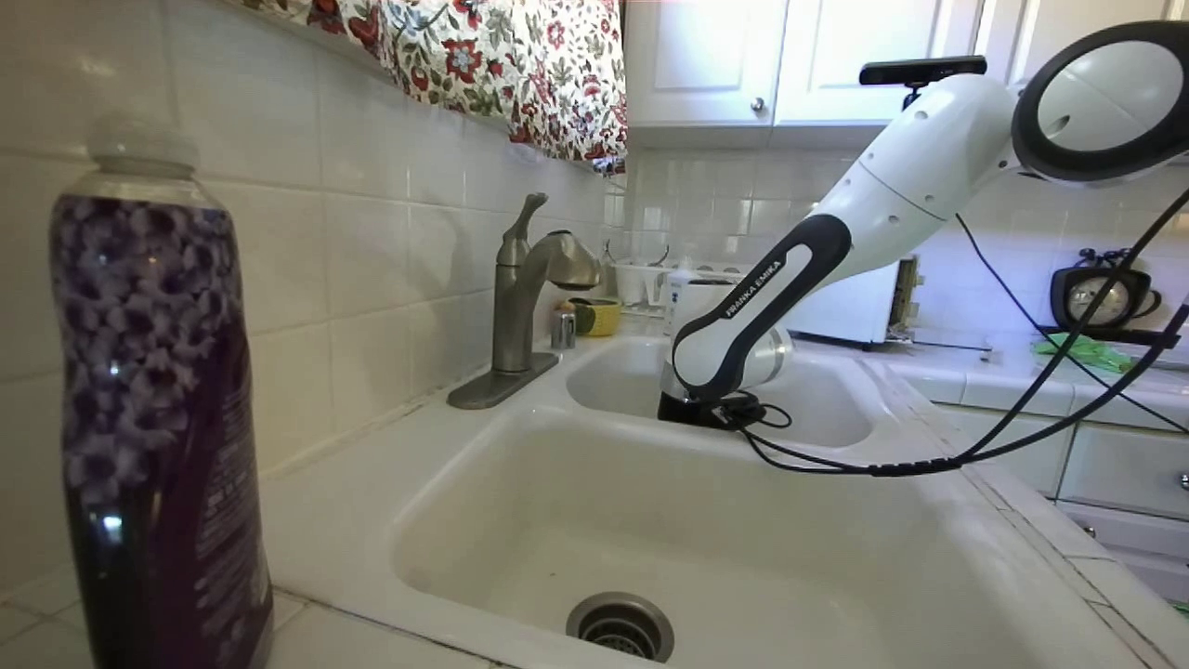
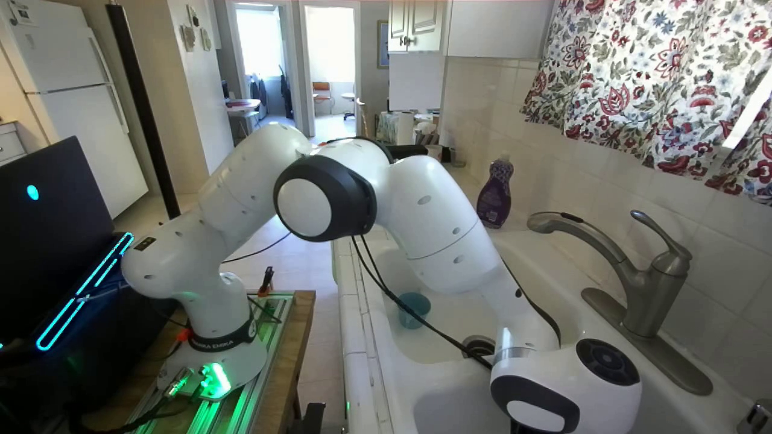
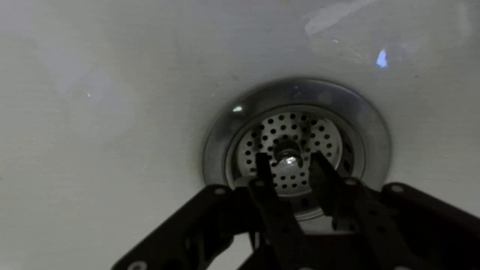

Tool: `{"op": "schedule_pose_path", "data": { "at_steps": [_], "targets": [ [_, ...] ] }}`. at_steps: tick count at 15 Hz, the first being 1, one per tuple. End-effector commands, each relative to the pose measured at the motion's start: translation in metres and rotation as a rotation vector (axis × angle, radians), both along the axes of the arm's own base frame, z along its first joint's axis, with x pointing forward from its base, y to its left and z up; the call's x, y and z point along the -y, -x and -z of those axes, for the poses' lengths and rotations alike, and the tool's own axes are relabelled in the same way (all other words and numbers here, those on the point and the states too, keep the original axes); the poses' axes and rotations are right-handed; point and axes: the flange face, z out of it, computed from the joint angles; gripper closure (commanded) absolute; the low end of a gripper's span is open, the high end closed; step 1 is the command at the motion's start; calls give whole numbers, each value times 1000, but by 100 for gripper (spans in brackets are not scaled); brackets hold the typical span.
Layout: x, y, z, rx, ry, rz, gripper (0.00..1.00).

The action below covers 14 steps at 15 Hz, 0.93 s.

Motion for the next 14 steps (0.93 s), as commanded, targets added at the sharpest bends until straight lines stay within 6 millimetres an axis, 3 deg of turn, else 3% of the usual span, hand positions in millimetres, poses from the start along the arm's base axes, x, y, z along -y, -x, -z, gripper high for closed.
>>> {"op": "schedule_pose_path", "data": {
  "at_steps": [1, 6, 10, 14],
  "targets": [
    [-3, 2, -26, -35, -4, -26, 36],
    [0, 4, -95, -182, 5, -12, 1],
    [6, 9, -149, -304, 12, -57, 0],
    [9, 15, -184, -378, 17, -107, 0]
  ]
}}
